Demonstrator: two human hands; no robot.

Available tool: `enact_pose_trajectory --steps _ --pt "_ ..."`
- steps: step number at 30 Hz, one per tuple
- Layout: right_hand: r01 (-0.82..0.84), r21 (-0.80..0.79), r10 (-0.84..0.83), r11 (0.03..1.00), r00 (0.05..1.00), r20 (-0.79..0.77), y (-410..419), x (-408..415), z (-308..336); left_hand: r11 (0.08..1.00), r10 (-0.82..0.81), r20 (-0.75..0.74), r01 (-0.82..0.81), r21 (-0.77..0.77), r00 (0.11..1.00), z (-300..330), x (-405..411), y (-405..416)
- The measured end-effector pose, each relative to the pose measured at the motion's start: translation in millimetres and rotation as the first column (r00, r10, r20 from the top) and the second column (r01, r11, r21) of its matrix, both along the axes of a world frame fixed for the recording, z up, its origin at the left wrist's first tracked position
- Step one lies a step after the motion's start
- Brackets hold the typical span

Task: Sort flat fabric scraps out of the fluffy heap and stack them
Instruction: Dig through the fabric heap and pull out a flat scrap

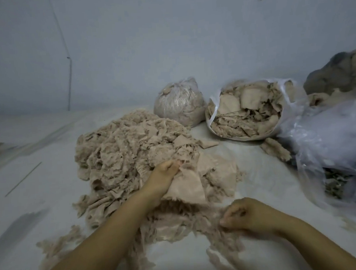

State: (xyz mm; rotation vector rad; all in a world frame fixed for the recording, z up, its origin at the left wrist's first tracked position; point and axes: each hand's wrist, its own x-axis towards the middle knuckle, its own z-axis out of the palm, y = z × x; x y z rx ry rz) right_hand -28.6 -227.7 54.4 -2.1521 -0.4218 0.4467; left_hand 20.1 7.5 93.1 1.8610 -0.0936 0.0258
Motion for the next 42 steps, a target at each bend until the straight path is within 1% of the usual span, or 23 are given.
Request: enact_pose_trajectory --steps 1,2,3,5,7,9,10,12,14,16,21,23,25,28,31,33,34,35,37,39,40,41,42 --pt "0.099 0.030 -0.101 0.995 0.991 0.086 0 5 4 0.997 -0.069 -0.018 0.070 0.029 0.997 0 3 -4" --pt "0.199 0.133 -0.217 0.971 0.967 0.136 3 10 6 0.991 -0.132 -0.049 0.133 0.021 0.990 -3 6 -10" --pt "0.252 0.269 -0.289 0.930 0.951 0.108 8 15 8 0.985 -0.173 -0.074 0.174 0.002 0.982 -7 8 -17" --pt "0.261 0.498 -0.273 0.827 0.961 -0.050 24 23 9 0.975 -0.212 -0.110 0.203 -0.087 0.971 -13 9 -32" --pt "0.320 0.620 -0.260 0.717 0.947 -0.188 35 30 6 0.954 -0.227 -0.193 0.179 -0.239 0.954 -17 9 -42" --pt "0.379 0.639 -0.303 0.670 0.924 -0.231 37 36 6 0.920 -0.278 -0.266 0.177 -0.349 0.923 -19 10 -45" --pt "0.377 0.608 -0.321 0.699 0.925 -0.203 36 38 6 0.917 -0.296 -0.272 0.192 -0.349 0.916 -18 9 -45" --pt "0.320 0.491 -0.316 0.811 0.944 -0.094 34 41 6 0.949 -0.298 -0.173 0.272 -0.163 0.939 -22 10 -47" --pt "0.304 0.433 -0.315 0.849 0.948 -0.048 32 43 6 0.966 -0.259 0.020 0.259 -0.004 0.966 -30 14 -53" --pt "0.335 0.429 -0.346 0.839 0.937 -0.054 26 43 4 0.982 -0.172 0.100 0.178 -0.055 0.980 -29 16 -62" --pt "0.372 0.437 -0.393 0.819 0.919 -0.046 6 46 -3 0.994 0.024 0.092 -0.013 -0.111 0.995 -34 27 -75" --pt "0.410 0.466 -0.414 0.784 0.905 -0.098 -5 46 -5 0.957 0.129 0.006 -0.123 -0.264 0.992 -32 34 -77" --pt "0.470 0.531 -0.432 0.705 0.878 -0.204 -17 48 -7 0.936 0.156 -0.053 -0.165 -0.311 0.986 -32 41 -72" --pt "0.519 0.618 -0.466 0.591 0.845 -0.264 -36 52 -6 0.962 -0.028 -0.109 -0.003 -0.273 0.994 -35 41 -73" --pt "0.451 0.700 -0.374 0.554 0.886 -0.275 -38 55 -8 0.943 -0.271 -0.158 0.229 -0.239 0.949 -41 29 -95" --pt "0.415 0.752 -0.303 0.513 0.907 -0.294 -36 55 -12 0.866 -0.426 -0.163 0.349 -0.358 0.890 -44 21 -115" --pt "0.416 0.770 -0.306 0.484 0.905 -0.296 -35 54 -13 0.828 -0.460 -0.153 0.361 -0.429 0.875 -46 18 -124" --pt "0.429 0.779 -0.347 0.456 0.892 -0.288 -35 55 -14 0.827 -0.440 -0.147 0.336 -0.451 0.886 -50 16 -132" --pt "0.490 0.728 -0.549 0.479 0.815 -0.187 -41 58 -14 0.887 -0.321 -0.138 0.246 -0.391 0.937 -55 16 -139" --pt "0.598 0.566 -0.731 0.568 0.682 0.014 -55 65 -15 0.939 -0.244 -0.109 0.207 -0.274 0.964 -59 18 -137" --pt "0.649 0.447 -0.759 0.616 0.641 0.115 -62 68 -17 0.966 -0.214 -0.069 0.201 -0.160 0.974 -61 21 -133" --pt "0.689 0.309 -0.753 0.655 0.629 0.193 -69 71 -19 0.982 -0.190 0.013 0.190 0.007 0.982 -62 23 -128" --pt "0.715 0.179 -0.734 0.676 0.632 0.246 -75 73 -22 0.963 -0.186 0.142 0.153 0.220 0.972 -65 24 -122"
